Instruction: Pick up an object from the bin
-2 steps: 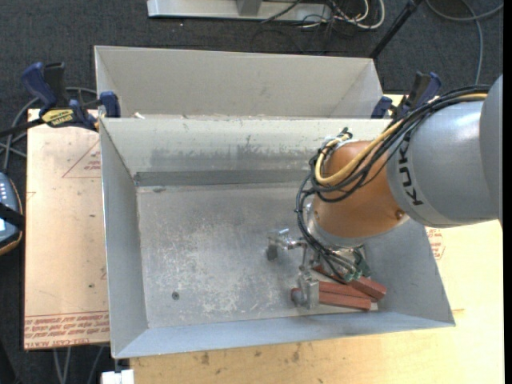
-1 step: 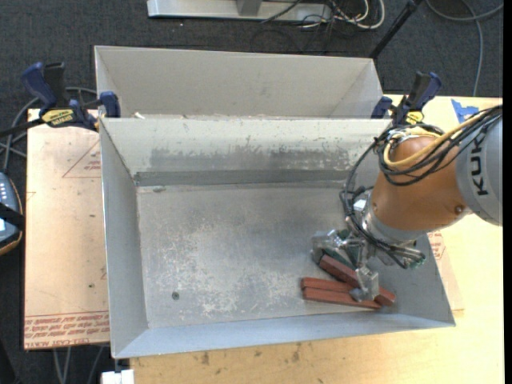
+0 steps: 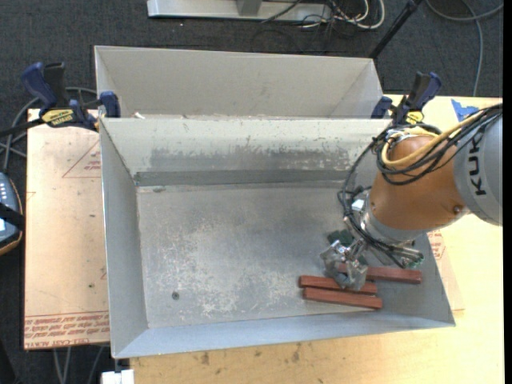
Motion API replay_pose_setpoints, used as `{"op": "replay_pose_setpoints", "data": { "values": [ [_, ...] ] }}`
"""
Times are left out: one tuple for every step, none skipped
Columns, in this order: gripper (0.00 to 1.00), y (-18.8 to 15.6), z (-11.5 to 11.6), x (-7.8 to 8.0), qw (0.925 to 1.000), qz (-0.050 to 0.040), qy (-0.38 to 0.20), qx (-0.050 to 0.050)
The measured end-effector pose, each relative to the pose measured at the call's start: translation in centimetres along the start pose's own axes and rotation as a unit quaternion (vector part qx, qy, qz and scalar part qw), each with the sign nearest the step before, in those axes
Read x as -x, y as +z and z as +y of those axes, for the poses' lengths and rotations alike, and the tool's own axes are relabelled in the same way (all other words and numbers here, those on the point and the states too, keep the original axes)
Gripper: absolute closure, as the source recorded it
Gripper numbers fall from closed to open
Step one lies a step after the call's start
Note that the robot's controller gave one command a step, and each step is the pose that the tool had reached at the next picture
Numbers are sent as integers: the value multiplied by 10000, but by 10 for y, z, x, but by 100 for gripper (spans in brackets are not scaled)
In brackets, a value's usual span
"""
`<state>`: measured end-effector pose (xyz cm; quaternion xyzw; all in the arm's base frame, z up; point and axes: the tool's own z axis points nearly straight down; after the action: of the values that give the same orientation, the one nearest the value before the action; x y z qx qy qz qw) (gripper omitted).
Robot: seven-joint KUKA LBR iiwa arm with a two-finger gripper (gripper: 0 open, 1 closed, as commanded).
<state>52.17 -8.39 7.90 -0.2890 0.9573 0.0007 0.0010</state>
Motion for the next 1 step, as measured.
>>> {"op": "replay_pose_setpoints", "data": {
  "values": [
    [0, 0, 0, 0, 10000, -7, -1, -2]
  ]
}}
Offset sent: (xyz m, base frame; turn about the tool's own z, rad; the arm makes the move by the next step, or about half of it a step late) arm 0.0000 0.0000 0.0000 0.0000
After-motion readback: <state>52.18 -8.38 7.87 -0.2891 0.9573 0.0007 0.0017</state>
